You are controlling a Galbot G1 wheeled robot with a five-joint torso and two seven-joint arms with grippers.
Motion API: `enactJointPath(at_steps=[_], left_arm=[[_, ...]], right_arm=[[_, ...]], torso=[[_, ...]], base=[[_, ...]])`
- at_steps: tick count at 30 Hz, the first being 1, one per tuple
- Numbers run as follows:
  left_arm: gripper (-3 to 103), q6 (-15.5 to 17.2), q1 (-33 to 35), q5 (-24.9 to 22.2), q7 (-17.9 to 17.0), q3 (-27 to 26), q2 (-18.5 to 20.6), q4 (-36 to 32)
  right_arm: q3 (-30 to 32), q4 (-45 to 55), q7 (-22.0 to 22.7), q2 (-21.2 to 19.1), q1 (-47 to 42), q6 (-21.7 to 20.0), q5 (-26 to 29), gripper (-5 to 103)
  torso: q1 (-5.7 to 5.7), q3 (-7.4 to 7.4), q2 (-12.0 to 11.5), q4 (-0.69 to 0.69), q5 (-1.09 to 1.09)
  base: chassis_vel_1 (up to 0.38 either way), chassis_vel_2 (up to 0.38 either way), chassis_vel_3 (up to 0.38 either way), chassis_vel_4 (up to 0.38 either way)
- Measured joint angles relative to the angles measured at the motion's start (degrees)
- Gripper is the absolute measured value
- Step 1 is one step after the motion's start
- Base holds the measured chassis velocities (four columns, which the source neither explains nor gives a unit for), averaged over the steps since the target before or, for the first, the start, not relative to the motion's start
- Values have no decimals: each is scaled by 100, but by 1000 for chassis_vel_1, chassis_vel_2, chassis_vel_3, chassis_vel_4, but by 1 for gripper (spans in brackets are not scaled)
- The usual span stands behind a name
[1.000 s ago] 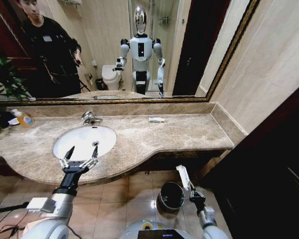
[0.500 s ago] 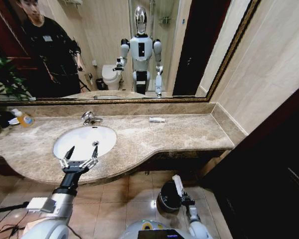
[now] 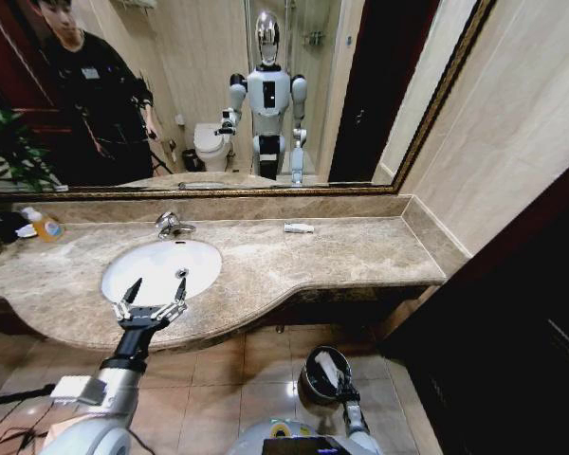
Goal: Pick up the trash from the sink and place it in the trash bin.
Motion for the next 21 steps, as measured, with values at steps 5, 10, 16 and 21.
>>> enactJointPath(at_steps=[5, 10, 16, 21], left_arm=[[100, 0, 0, 0, 0, 0, 0, 0], [100, 0, 0, 0, 0, 0, 0, 0], [100, 0, 0, 0, 0, 0, 0, 0], [100, 0, 0, 0, 0, 0, 0, 0]], right_arm=[[-7, -68, 16, -54, 35, 94, -5, 39], [-13, -14, 21, -161, -6, 158, 27, 61], [-50, 248, 20, -292, -205, 168, 174, 89], [-64, 420, 14, -331, -318, 154, 252, 99]], torso=[[0, 0, 0, 0, 0], [0, 0, 0, 0, 1], [0, 0, 0, 0, 0], [0, 0, 0, 0, 1]], base=[[0, 0, 0, 0], [0, 0, 0, 0], [0, 0, 0, 0], [0, 0, 0, 0]])
